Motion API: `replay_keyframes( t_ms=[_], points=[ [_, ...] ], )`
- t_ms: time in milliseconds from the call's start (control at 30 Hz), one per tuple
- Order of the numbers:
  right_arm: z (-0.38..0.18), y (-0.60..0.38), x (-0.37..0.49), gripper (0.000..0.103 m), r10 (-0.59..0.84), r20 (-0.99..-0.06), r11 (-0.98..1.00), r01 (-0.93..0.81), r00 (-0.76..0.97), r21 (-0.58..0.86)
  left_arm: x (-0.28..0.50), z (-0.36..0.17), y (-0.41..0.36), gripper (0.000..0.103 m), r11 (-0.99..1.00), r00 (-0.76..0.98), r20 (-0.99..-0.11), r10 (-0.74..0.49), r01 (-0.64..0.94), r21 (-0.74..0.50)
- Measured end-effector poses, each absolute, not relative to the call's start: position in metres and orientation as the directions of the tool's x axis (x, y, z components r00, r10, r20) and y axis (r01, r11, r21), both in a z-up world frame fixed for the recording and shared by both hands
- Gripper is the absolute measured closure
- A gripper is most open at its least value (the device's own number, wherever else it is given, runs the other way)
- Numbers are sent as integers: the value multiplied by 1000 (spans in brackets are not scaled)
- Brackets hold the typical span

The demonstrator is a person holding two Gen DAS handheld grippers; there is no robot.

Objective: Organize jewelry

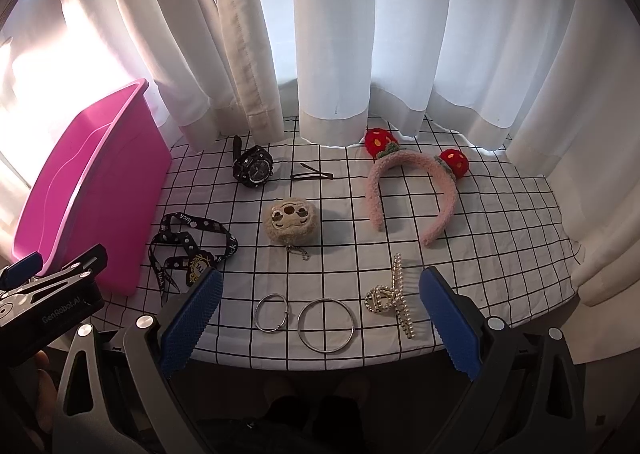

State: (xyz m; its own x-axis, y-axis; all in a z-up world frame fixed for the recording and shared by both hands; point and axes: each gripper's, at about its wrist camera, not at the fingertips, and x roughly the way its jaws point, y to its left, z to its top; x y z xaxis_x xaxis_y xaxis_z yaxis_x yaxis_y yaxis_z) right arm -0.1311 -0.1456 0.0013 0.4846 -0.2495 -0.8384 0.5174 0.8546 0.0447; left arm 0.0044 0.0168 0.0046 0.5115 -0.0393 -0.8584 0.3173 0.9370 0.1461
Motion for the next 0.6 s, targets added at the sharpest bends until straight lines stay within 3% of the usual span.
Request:
replay_keyframes(
  t_ms=[600],
  points=[
    [0, -146, -131, 9, -249, -838, 853, 519, 485, 46, 4, 3, 13, 6, 936, 509, -860, -40, 320, 146]
  ],
)
